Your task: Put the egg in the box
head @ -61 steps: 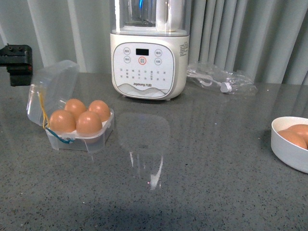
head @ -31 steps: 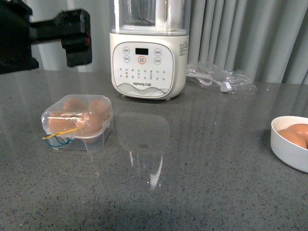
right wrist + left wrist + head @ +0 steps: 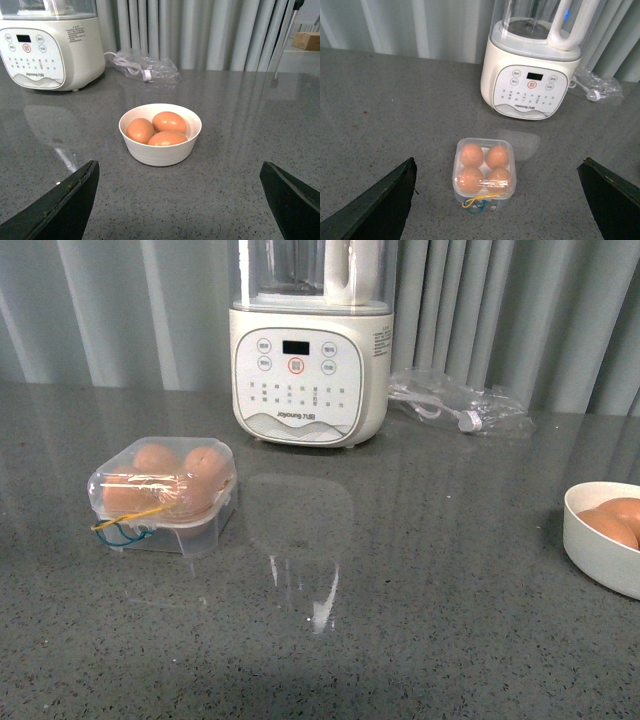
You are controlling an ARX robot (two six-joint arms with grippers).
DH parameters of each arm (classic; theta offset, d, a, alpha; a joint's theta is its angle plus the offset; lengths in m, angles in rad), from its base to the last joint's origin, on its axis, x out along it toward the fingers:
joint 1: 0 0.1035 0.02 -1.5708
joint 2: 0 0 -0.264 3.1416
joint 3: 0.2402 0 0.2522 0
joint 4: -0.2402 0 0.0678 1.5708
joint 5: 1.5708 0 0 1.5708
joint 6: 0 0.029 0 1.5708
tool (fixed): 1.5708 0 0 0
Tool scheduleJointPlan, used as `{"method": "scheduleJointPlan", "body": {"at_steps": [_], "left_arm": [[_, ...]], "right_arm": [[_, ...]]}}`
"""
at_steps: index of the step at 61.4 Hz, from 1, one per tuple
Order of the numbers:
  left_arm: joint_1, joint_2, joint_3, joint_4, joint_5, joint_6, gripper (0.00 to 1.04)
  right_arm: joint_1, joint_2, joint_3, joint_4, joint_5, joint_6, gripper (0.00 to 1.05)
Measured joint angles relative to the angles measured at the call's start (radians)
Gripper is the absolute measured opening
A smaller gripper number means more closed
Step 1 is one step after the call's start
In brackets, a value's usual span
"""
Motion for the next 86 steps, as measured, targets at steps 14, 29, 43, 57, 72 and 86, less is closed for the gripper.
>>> {"method": "scheduleJointPlan", "body": {"at_steps": [14,29,43,57,72,86], "left_arm": [[-0.031,-0.126,-0.023,-0.089,-0.055,0.006,0.97],[0.058,-0.302,-0.313,0.177,0.0,0.11,0.56],[0.157,-0.411,-0.503,0.236,0.093,0.121,0.13],[0.234,-0.5,-0.61,0.26,0.169,0.125,0.04],[0.337,-0.591,-0.702,0.26,0.262,0.128,0.04],[0.337,-0.656,-0.75,0.247,0.262,0.128,0.04]], "right_arm": [[0.0,0.0,0.0,0.0,0.0,0.0,0.97],[0.0,0.0,0.0,0.0,0.0,0.0,0.97],[0.0,0.0,0.0,0.0,0.0,0.0,0.97],[0.0,0.0,0.0,0.0,0.0,0.0,0.97],[0.0,0.0,0.0,0.0,0.0,0.0,0.97],[0.0,0.0,0.0,0.0,0.0,0.0,0.97]]}}
